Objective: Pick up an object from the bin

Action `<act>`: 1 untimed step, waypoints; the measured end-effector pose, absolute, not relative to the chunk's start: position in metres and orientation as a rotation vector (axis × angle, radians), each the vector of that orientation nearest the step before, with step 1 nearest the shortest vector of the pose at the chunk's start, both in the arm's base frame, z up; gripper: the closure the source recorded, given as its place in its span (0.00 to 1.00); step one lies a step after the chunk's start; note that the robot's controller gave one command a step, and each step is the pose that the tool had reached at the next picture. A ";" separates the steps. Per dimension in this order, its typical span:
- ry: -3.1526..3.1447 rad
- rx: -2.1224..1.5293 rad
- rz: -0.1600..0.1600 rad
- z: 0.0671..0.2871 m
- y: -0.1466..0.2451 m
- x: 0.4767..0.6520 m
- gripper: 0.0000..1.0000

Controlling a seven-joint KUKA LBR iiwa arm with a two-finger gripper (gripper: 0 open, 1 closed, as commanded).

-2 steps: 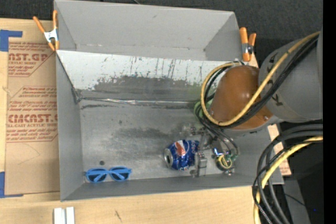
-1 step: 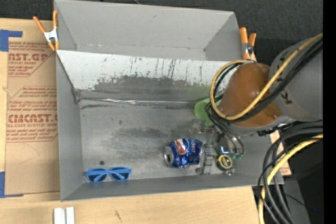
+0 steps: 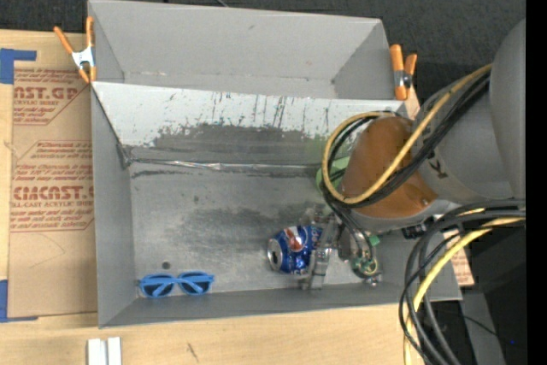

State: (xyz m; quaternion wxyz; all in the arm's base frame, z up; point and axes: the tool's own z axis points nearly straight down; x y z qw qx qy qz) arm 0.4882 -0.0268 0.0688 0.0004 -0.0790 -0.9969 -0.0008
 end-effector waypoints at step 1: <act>-3.132 -0.248 -0.003 0.069 -0.026 0.488 0.00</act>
Offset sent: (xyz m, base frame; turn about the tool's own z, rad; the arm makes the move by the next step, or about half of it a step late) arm 0.0000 0.0000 0.0000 0.0000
